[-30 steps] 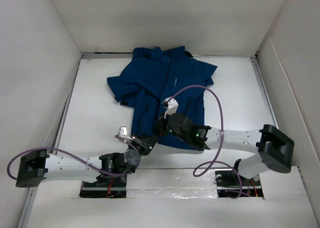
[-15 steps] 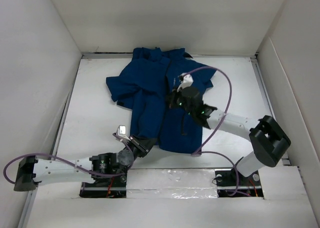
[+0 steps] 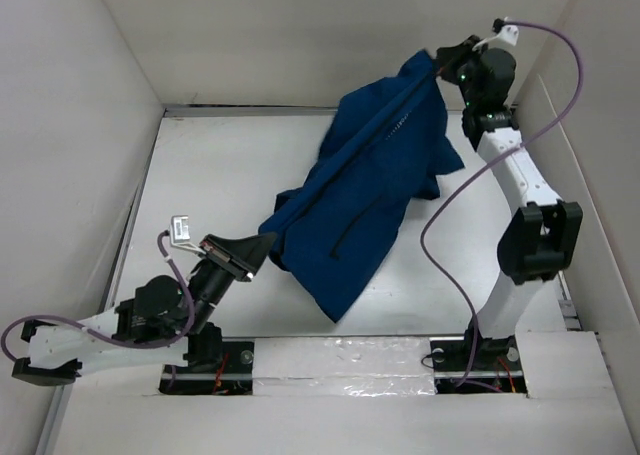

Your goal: Zip up the jacket

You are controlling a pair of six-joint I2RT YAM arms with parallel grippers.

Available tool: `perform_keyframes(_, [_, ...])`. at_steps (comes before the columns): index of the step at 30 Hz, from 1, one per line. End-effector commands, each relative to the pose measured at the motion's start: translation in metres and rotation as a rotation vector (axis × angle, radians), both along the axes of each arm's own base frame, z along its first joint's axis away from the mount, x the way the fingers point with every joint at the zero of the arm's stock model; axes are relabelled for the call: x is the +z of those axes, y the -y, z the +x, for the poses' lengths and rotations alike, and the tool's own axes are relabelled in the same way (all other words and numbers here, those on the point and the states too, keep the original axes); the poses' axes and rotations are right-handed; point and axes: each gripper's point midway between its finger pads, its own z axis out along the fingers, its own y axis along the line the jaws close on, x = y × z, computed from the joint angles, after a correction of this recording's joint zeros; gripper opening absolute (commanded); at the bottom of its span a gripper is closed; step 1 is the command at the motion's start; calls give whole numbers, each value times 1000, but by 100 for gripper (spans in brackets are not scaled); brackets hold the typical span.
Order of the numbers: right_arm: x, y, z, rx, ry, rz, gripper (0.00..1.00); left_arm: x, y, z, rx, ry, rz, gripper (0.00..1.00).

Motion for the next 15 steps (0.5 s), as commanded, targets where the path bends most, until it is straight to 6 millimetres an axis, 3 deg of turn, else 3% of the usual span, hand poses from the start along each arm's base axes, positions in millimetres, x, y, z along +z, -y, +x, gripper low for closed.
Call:
perform_keyframes(1, [24, 116, 34, -350, 79, -29, 0, 34, -40, 2, 61, 80, -6, 0])
perform_keyframes(3, [16, 126, 48, -370, 78, -54, 0, 44, -62, 5, 109, 97, -32, 0])
perform_keyframes(9, [-23, 164, 80, -474, -18, -144, 0, 55, -95, 11, 192, 118, -24, 0])
perform_keyframes(14, [-19, 153, 81, -378, 7, -134, 0, 48, -89, 15, 218, 96, -6, 0])
perform_keyframes(15, [-17, 133, 75, -325, 28, -120, 0, 45, -85, 17, 227, 74, -3, 0])
